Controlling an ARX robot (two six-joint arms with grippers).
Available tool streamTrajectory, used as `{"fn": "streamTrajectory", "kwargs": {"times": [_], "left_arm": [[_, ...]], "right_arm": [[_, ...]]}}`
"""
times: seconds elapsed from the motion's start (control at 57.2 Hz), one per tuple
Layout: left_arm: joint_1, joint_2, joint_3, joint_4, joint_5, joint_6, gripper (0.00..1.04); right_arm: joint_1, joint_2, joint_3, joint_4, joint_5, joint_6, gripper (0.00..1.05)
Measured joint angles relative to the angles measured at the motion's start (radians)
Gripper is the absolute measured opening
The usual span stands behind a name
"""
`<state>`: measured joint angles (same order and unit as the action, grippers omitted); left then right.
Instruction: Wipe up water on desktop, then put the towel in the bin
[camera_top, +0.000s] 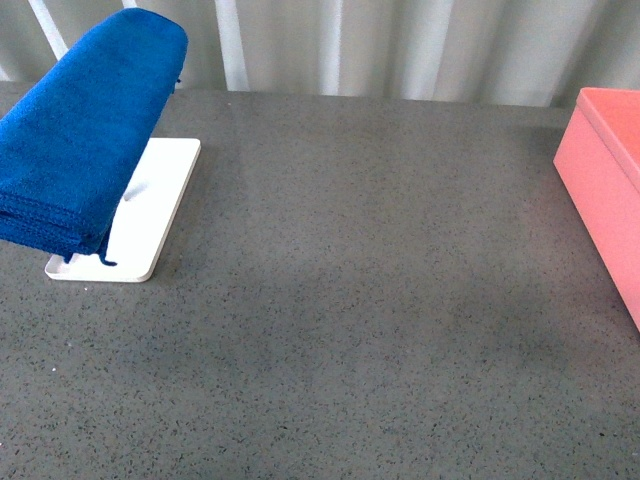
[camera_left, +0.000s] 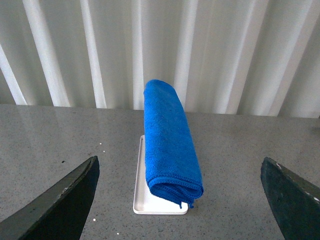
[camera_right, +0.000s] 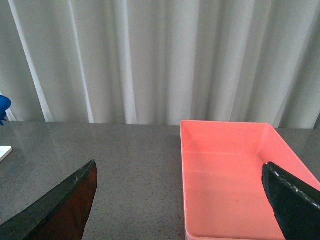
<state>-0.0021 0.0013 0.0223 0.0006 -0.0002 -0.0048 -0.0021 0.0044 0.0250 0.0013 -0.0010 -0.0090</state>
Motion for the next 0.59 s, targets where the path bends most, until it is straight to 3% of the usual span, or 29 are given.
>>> {"fn": "streamTrajectory", "kwargs": {"times": [0.594], "left_arm": [[0.000, 0.000, 0.000, 0.000, 0.000, 0.000, 0.98]], "right_arm": [[0.000, 0.000, 0.000, 0.000, 0.000, 0.000, 0.98]]}}
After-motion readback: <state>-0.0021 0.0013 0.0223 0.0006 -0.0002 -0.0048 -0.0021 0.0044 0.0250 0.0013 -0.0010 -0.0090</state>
